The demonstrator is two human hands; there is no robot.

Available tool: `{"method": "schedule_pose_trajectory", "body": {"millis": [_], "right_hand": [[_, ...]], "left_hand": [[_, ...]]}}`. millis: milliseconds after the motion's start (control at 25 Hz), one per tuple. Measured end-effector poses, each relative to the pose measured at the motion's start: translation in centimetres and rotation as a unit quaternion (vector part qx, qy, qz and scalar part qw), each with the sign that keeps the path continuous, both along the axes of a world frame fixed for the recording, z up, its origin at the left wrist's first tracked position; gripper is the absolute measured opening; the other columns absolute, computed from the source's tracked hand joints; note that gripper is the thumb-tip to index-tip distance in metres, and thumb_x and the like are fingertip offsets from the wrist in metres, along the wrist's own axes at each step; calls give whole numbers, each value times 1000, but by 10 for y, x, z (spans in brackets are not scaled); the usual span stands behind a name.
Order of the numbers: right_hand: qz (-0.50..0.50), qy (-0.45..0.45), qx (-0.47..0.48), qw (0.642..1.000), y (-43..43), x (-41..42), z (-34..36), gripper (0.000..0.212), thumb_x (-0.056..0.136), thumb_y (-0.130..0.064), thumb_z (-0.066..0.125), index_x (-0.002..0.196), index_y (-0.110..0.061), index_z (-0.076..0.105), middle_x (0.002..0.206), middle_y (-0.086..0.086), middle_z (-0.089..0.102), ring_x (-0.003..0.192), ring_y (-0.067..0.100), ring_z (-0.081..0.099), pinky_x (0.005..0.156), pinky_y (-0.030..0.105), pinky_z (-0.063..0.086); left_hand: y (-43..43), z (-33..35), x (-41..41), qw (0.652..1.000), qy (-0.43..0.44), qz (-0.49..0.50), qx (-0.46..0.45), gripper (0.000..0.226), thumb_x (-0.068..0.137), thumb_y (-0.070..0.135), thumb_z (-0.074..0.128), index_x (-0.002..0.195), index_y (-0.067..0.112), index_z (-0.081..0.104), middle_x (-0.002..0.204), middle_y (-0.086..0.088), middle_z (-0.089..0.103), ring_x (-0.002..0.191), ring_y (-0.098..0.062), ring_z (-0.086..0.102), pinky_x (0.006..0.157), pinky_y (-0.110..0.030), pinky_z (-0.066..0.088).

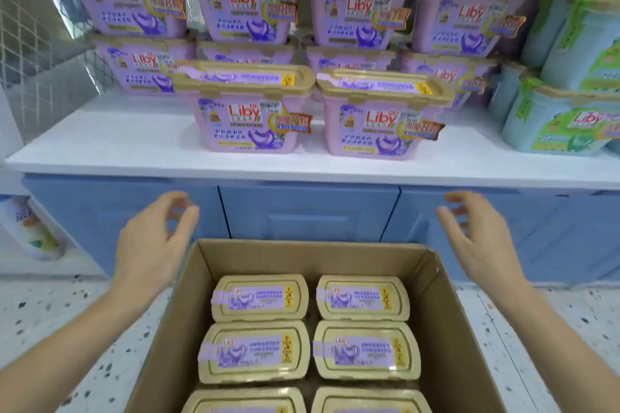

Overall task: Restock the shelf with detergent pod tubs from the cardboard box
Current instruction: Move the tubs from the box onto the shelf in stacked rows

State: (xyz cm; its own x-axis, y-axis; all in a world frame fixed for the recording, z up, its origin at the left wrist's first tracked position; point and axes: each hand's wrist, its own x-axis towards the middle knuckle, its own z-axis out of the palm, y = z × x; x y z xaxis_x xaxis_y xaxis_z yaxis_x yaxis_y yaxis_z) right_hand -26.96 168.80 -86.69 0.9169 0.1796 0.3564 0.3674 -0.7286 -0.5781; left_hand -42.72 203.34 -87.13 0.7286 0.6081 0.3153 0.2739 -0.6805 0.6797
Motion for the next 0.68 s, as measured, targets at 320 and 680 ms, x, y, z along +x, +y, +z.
{"method": "schedule_pose_trajectory", "body": {"millis": [320, 680], "right_hand": [[9, 177, -191, 965, -10, -40, -139, 40, 93, -37, 43, 121, -10, 49, 122, 12, 56, 106, 31, 57, 78, 36, 45], [-73, 279, -174, 941, 3, -14, -199, 55, 93, -30, 46, 136, 0, 30, 132, 24, 47, 118, 39, 50, 92, 41, 42]], "left_hand": [[-24, -141, -28, 963, 252, -92, 27, 49, 81, 57, 46, 107, 16, 59, 110, -11, 66, 104, -34, 59, 74, -36, 40], [-8, -208, 7, 926, 358, 15, -116, 66, 85, 49, 53, 125, 0, 40, 125, -24, 56, 116, -40, 52, 91, -42, 41]]}}
